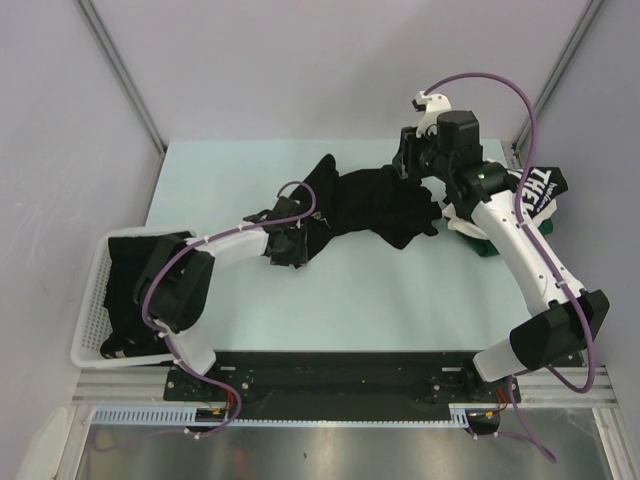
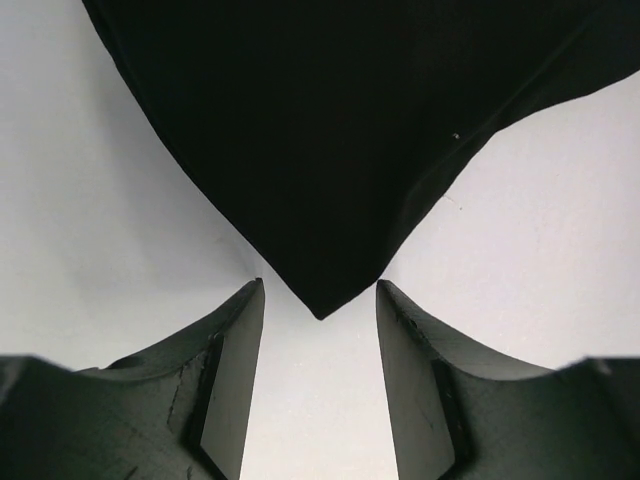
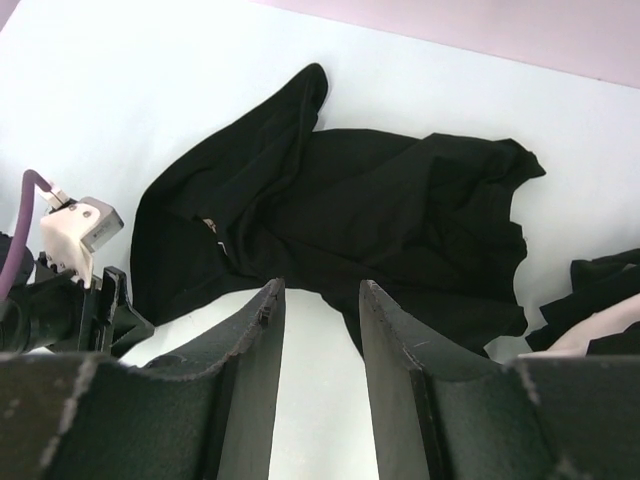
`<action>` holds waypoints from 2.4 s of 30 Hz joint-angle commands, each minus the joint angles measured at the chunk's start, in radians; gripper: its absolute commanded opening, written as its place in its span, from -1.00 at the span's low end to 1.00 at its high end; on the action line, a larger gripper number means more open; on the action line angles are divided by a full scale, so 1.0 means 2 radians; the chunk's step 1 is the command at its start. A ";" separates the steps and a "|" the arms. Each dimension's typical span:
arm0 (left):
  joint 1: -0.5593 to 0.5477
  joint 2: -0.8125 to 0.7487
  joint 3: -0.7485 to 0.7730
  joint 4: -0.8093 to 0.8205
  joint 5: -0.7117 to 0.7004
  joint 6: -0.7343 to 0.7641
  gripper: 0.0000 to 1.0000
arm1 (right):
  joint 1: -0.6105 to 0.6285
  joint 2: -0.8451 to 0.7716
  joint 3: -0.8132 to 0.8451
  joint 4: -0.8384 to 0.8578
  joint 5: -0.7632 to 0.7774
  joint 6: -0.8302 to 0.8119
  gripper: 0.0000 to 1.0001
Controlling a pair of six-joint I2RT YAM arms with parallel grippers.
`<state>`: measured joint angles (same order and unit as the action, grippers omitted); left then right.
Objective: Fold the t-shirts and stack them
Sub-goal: Flatten out the tshirt
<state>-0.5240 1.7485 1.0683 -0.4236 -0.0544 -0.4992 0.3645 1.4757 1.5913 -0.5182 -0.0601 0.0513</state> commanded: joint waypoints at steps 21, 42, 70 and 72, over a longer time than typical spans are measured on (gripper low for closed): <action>-0.011 0.069 0.045 -0.027 -0.046 -0.008 -0.55 | 0.002 -0.023 -0.015 0.006 -0.011 0.002 -0.18; 0.002 -0.166 0.216 -0.165 -0.203 0.059 -1.00 | 0.009 -0.003 -0.023 0.005 -0.017 0.021 -0.17; 0.023 -0.211 0.443 -0.266 -0.201 0.069 -1.00 | 0.074 0.075 -0.069 -0.081 -0.063 0.060 -0.22; 0.023 -0.211 0.435 -0.270 -0.194 0.063 -1.00 | 0.074 0.084 -0.078 -0.087 -0.075 0.065 -0.22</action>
<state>-0.4870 1.3319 1.9724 -0.9852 -0.4438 -0.3653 0.5228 1.6024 1.4685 -0.6296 -0.1902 0.1501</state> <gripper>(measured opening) 0.008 0.393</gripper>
